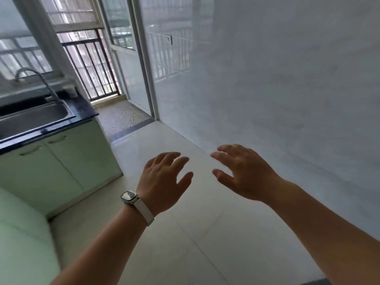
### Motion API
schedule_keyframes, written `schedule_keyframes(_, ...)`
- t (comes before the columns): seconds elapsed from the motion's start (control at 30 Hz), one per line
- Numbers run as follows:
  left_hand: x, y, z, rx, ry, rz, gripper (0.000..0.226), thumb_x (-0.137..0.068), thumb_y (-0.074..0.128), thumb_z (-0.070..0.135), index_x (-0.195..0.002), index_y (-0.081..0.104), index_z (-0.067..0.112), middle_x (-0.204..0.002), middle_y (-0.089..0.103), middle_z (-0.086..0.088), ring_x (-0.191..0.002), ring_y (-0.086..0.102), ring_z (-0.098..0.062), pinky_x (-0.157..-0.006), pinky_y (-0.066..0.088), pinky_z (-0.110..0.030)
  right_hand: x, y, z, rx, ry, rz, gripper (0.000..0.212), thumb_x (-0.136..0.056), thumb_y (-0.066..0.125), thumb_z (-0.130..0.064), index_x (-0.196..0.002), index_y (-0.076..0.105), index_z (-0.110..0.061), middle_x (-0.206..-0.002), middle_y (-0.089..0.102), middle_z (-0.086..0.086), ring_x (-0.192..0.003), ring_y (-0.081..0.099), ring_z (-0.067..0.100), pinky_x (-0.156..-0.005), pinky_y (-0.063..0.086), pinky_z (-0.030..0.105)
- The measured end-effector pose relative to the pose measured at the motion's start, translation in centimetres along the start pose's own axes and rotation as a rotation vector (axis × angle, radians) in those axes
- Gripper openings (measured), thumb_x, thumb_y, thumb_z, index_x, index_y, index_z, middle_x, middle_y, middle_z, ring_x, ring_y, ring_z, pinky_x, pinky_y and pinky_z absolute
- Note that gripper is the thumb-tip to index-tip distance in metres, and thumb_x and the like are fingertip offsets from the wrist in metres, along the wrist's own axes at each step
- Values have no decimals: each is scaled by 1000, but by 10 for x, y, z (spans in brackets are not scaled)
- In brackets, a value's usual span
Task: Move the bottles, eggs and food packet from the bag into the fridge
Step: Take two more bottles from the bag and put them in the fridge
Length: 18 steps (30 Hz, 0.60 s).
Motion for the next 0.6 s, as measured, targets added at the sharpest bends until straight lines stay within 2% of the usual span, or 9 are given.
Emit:
schedule_keyframes(0.27, 47, -36, -113, -69, -223, 38, 53, -92, 39, 56, -127, 63, 23, -131, 63, -2, -123, 56, -27, -98, 46, -44, -82, 35, -99, 8, -250, -55, 68, -89, 18, -65, -144, 40, -32, -150, 41, -3, -138, 35, 20, -109, 30, 37)
schedule_keyframes(0.6, 68, -43, -192, -185, -445, 43, 51, -91, 43, 52, -126, 65, 21, -130, 64, -4, -123, 57, -28, -102, 45, -46, -170, 73, -171, -48, -533, -74, 65, -91, 23, -62, -142, 44, -29, -147, 46, 0, -136, 40, 23, -107, 34, 38)
Point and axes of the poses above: each hand's wrist, its own x-axis away from the middle knuckle, its own y-axis out of the palm, z = x × y, the point moved 10 cm from there along -x, towards the middle knuckle
